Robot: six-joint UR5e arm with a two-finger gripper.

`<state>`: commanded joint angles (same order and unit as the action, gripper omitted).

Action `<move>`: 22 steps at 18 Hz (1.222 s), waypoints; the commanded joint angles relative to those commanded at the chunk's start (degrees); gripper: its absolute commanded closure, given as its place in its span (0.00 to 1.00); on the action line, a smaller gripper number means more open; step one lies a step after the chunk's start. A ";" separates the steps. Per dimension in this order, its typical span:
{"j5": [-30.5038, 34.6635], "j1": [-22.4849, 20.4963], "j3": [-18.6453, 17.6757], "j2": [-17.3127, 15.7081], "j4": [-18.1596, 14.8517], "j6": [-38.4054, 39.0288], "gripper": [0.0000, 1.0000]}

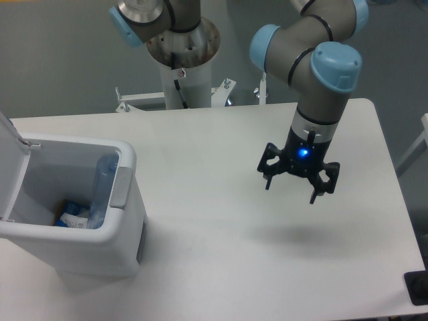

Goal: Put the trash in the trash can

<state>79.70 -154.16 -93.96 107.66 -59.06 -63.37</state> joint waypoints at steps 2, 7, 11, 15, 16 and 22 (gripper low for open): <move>3.52 0.09 -0.09 0.09 0.09 -1.92 0.00; 4.58 -0.09 0.00 0.35 0.35 -6.77 0.00; 6.69 -0.79 -0.52 0.53 0.70 -9.05 0.00; 6.78 -0.79 -0.44 0.62 0.70 -8.97 0.00; 6.78 -0.79 -0.44 0.62 0.79 -8.97 0.00; 6.96 -0.79 -0.53 0.70 0.79 -8.97 0.00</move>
<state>86.66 -154.95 -94.48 108.37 -58.27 -72.33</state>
